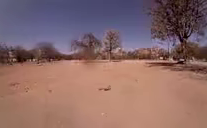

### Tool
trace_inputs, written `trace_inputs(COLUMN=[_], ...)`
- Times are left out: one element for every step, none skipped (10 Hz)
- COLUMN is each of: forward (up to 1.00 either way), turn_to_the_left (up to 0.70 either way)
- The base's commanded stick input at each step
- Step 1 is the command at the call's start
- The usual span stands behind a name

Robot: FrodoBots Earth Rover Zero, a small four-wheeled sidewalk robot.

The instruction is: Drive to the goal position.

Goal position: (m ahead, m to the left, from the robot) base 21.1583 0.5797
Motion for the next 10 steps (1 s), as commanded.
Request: trace_inputs(forward=[1.0, 1.0, 1.0, 1.0, 1.0, 1.0, 1.0, 1.0, 1.0, 1.0], turn_to_the_left=[0.0, 0.0, 0.0, 0.0, 0.0, 0.0, 0.0, 0.0, 0.0, 0.0])
